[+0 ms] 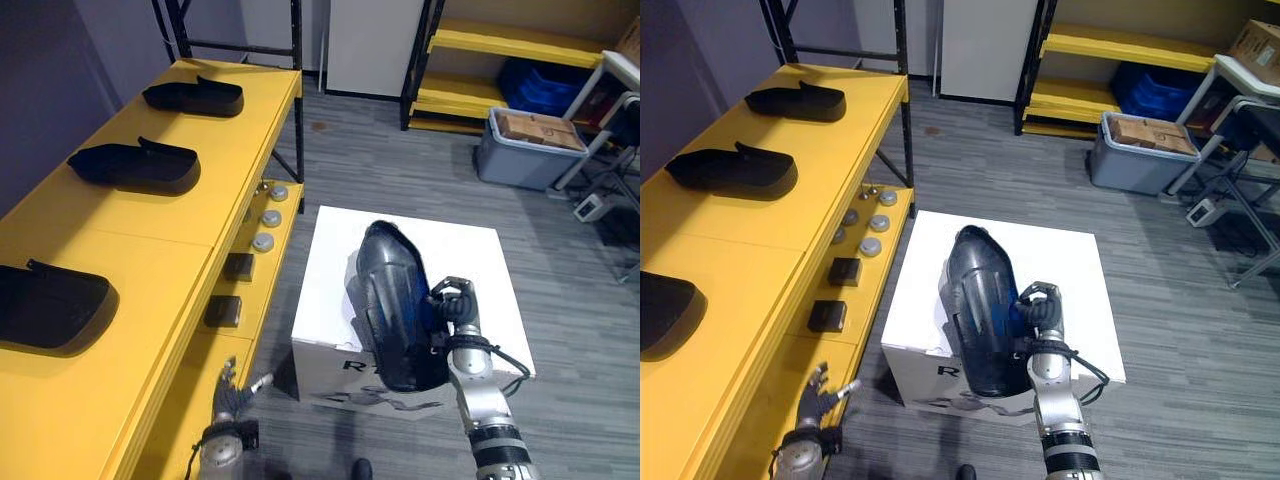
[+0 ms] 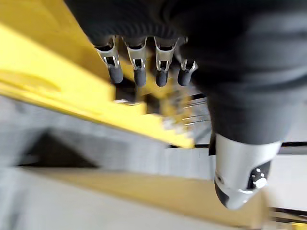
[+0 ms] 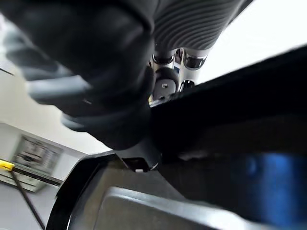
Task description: Walk over and take plastic housings, then place them on the shelf
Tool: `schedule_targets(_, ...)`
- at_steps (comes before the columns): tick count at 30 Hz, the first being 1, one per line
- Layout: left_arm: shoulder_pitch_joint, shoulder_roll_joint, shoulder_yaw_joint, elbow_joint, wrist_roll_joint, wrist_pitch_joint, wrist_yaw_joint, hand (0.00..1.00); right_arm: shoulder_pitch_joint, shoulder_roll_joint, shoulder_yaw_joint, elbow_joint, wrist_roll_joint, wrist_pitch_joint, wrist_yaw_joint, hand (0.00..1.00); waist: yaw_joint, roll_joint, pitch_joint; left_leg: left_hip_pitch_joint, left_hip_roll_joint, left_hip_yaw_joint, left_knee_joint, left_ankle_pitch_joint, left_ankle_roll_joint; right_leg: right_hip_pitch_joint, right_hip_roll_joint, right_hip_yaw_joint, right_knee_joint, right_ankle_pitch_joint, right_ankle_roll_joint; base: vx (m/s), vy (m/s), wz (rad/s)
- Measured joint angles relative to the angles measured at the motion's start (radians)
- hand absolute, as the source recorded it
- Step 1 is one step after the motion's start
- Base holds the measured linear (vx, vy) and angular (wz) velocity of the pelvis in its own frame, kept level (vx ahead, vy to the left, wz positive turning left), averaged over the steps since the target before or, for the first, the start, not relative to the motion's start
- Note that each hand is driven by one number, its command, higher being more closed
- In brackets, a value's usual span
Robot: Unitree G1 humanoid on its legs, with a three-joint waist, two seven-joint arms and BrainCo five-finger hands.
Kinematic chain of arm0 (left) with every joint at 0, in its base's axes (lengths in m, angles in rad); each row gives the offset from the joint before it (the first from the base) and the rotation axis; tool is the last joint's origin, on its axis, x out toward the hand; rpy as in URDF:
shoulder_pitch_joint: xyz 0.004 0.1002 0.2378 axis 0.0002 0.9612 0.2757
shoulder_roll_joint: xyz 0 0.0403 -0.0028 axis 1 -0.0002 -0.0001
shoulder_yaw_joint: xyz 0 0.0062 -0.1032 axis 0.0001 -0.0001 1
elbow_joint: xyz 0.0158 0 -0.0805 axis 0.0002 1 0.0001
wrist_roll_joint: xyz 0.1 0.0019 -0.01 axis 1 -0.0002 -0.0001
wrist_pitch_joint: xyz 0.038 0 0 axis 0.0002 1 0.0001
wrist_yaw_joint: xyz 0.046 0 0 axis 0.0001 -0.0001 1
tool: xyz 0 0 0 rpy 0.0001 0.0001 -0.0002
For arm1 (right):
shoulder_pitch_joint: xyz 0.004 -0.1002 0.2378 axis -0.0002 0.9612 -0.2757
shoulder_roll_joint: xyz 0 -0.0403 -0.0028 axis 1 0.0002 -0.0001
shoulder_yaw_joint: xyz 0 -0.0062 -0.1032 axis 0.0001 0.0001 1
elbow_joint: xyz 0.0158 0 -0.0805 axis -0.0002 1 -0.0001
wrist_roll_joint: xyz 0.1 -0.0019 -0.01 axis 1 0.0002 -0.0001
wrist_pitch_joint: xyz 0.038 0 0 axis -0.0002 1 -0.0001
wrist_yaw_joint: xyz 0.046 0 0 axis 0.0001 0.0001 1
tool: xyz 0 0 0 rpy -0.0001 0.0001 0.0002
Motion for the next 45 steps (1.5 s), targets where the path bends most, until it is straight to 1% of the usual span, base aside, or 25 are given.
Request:
schedule_targets(3,0.005,-0.024,-0.005,-0.183,-0.014,-0.013,0.013,0.0,0.018,0.025,0.002,-0.087,-0.022,-0.005,-0.015,1.0,0.001,0.001,0.0,-0.001,0.0,0.0,0.003,0.0,0.0,0.0,0.0,0.0,0.0,0.0,0.0,0.0,0.0,0.0)
schedule_targets(5,0.002,-0.035,-0.024,-0.301,-0.014,-0.03,0.018,0.0,0.018,0.037,0.002,-0.136,-0.028,-0.008,-0.021,1.0,0.001,0.006,-0.003,-0.001,-0.001,0.0,0.003,0.0,0.0,0.0,-0.001,0.0,0.0,0.0,0.0,0.0,0.0,0.0)
schedule_targets(8,-0.011,-0.034,-0.063,-0.372,-0.014,-0.044,0.019,0.0,0.018,0.054,0.006,-0.182,-0.042,-0.011,-0.025,1.0,0.001,0.016,-0.009,-0.001,-0.002,0.0,0.004,0.0,0.0,0.0,-0.001,0.0,0.0,0.0,0.0,0.0,0.0,0.0)
schedule_targets(10,-0.02,-0.034,-0.115,-0.418,-0.014,-0.05,0.017,0.0,0.014,0.055,0.027,-0.215,-0.042,-0.013,-0.026,1.0,0.001,0.027,-0.016,0.0,-0.002,0.0,0.004,0.0,0.0,0.002,-0.002,0.001,0.0,0.0,0.0,0.0,0.0,0.0)
schedule_targets(14,-0.051,-0.033,-0.21,-0.42,-0.053,-0.056,-0.003,0.0,0.006,0.056,0.077,-0.232,-0.042,-0.014,-0.033,1.0,0.001,0.04,-0.035,0.003,-0.001,0.001,0.005,0.0,0.001,0.004,0.0,0.001,0.0,0.0,0.0,0.0,0.0,0.0)
schedule_targets(18,-0.077,-0.032,-0.268,-0.414,-0.055,-0.056,-0.01,0.0,-0.029,0.064,0.104,-0.233,-0.041,-0.014,-0.043,1.0,-0.001,0.043,-0.043,0.003,0.0,0.003,0.008,0.0,0.001,0.004,0.005,0.004,0.0,0.004,-0.004,-0.01,0.0,-0.02)
schedule_targets(21,-0.12,-0.032,-0.316,-0.362,-0.073,-0.055,-0.007,0.0,-0.075,0.067,0.133,-0.264,-0.039,-0.015,-0.064,1.0,0.001,0.043,-0.049,0.003,0.002,0.006,0.011,0.0,0.001,0.004,0.007,0.008,-0.001,0.009,-0.006,-0.02,0.006,-0.04)
schedule_targets(24,-0.138,-0.032,-0.349,-0.32,-0.082,-0.053,-0.003,0.0,-0.085,0.083,0.167,-0.293,-0.038,-0.036,-0.074,1.0,0.0,0.043,-0.058,0.003,0.003,0.01,0.012,0.0,0.001,0.002,0.009,0.01,-0.001,0.012,-0.007,0.0,0.007,-0.05)
schedule_targets(31,-0.234,-0.032,-0.438,-0.282,-0.093,-0.045,0.028,0.0,-0.096,0.096,0.26,-0.299,-0.016,-0.043,-0.085,1.0,0.001,0.043,-0.058,0.002,0.003,0.027,0.013,0.001,0.003,-0.006,0.01,0.03,-0.001,0.021,-0.005,0.0,0.01,-0.07)
schedule_targets(36,-0.264,-0.034,-0.453,-0.259,-0.092,-0.044,0.062,0.0,-0.099,0.101,0.259,-0.289,-0.005,-0.046,-0.096,1.0,0.0,0.043,-0.061,-0.002,0.003,0.031,0.013,0.002,0.004,-0.011,0.01,0.031,-0.001,0.023,-0.005,0.0,0.008,-0.01)
schedule_targets(37,-0.264,-0.034,-0.456,-0.256,-0.092,-0.044,0.067,1.0,-0.099,0.101,0.259,-0.279,0.004,-0.047,-0.1,1.0,-0.001,0.043,-0.067,-0.005,0.003,0.031,0.013,0.002,0.004,-0.014,0.01,0.031,-0.001,0.023,-0.005,0.0,0.0,0.0)
schedule_targets(42,-0.264,-0.034,-0.464,-0.237,-0.093,-0.038,0.097,1.0,-0.101,0.101,0.262,-0.242,0.02,-0.048,-0.108,1.0,-0.002,0.043,-0.084,-0.011,0.003,0.029,0.013,0.004,0.006,-0.019,0.01,0.03,-0.001,0.024,-0.005,0.01,0.005,0.0)
schedule_targets(43,-0.264,-0.033,-0.465,-0.232,-0.093,-0.038,0.104,1.0,-0.101,0.099,0.263,-0.231,0.025,-0.049,-0.108,0.0,-0.002,0.043,-0.088,-0.012,0.002,0.028,0.013,0.004,0.007,-0.019,0.008,0.031,-0.001,0.024,-0.005,0.0,0.0,0.0)
schedule_targets(45,-0.264,-0.028,-0.47,-0.219,-0.093,-0.035,0.116,1.0,-0.102,0.082,0.272,-0.213,0.03,-0.05,-0.11,0.0,-0.002,0.043,-0.093,-0.013,0.002,0.027,0.013,0.005,0.008,-0.019,0.007,0.031,-0.001,0.024,-0.005,0.0,0.018,0.01)
